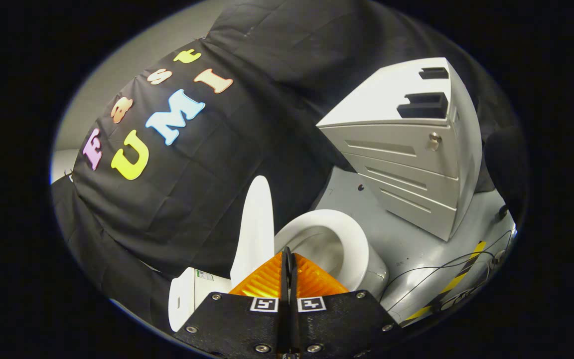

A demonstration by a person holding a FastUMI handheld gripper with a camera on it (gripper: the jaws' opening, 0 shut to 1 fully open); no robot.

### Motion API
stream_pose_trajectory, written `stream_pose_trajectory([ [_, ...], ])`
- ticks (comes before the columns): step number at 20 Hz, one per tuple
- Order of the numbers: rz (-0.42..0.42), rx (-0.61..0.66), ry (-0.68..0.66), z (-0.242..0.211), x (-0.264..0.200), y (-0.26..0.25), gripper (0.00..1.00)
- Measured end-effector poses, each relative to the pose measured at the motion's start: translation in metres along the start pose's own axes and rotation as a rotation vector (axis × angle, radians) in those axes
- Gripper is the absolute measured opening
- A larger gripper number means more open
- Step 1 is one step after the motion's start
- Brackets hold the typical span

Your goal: Open the toilet lid.

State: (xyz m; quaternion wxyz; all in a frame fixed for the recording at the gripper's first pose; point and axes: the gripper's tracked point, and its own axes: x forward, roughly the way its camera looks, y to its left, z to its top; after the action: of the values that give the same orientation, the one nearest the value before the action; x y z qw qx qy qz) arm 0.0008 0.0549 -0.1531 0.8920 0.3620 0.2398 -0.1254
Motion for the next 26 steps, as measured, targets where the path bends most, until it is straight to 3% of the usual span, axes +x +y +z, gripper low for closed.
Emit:
stream_pose_trajectory([
  [26, 0.033, -0.466, -0.100, -0.010, -0.062, 0.172, 0.00],
])
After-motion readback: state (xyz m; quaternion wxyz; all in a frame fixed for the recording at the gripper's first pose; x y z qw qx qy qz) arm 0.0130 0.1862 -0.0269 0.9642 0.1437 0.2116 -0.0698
